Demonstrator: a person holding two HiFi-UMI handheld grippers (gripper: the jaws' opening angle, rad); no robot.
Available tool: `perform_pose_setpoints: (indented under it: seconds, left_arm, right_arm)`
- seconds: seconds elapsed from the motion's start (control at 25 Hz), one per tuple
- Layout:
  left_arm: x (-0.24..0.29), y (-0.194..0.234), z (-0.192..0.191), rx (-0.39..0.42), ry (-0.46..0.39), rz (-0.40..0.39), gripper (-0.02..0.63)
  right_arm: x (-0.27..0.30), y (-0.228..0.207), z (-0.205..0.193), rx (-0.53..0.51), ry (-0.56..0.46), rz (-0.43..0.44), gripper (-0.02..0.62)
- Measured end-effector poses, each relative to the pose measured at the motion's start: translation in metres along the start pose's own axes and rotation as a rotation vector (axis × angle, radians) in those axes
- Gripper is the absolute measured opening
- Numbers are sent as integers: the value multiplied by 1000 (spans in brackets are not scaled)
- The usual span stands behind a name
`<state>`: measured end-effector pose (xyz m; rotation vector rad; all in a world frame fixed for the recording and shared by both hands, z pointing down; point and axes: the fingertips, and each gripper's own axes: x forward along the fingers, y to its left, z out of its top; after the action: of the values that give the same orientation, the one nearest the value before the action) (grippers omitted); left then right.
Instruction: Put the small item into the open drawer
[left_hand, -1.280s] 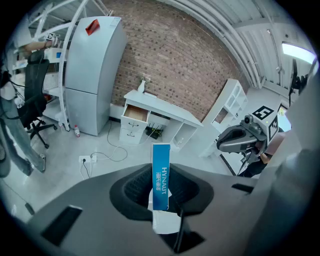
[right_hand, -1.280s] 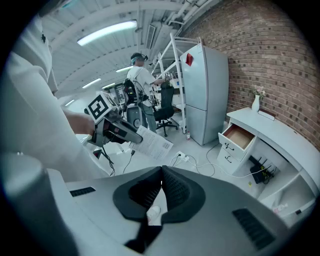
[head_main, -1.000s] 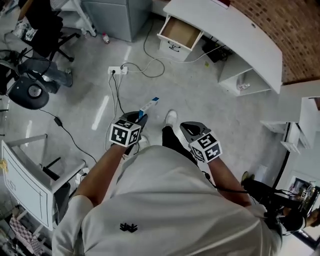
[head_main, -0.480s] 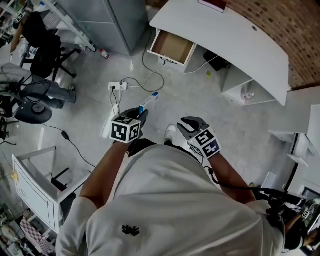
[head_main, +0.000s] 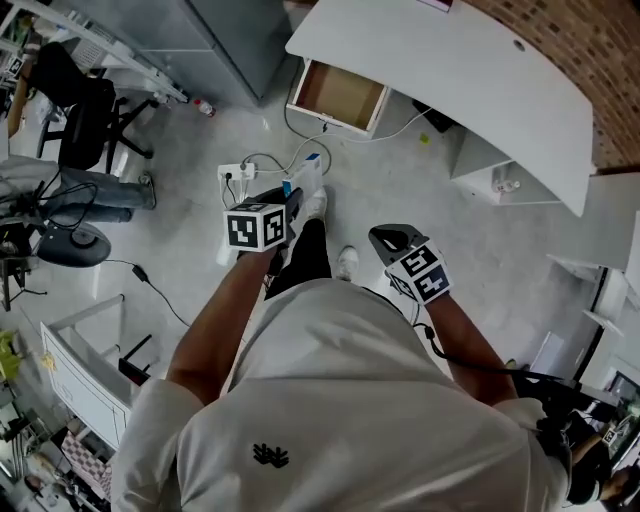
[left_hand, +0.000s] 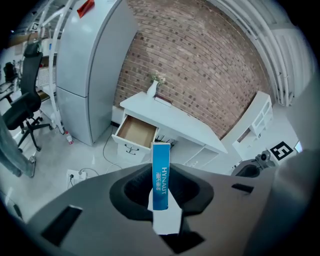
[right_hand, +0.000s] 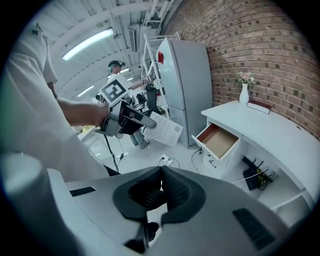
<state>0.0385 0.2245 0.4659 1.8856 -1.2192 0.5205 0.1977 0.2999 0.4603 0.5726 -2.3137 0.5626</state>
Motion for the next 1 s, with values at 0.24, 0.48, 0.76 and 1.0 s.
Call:
perform_pose_setpoints:
  seconds: [0.24,0.48,0.76,1.0]
  left_arm:
    - [55,42,59,-67,0,-5,91]
    - [124,99,127,-89,22,26,91]
    - [197,168,167,-123,64,45,91]
    - [248,199,176,-192,90,98,91]
  right_arm:
    - [24,-46,39,48,28,-46,29]
    - [53,-105,85,78,83,-78,29]
    - [102,-153,134,118,99,-132,29]
    - [111,-181,149,105,135,-96,29]
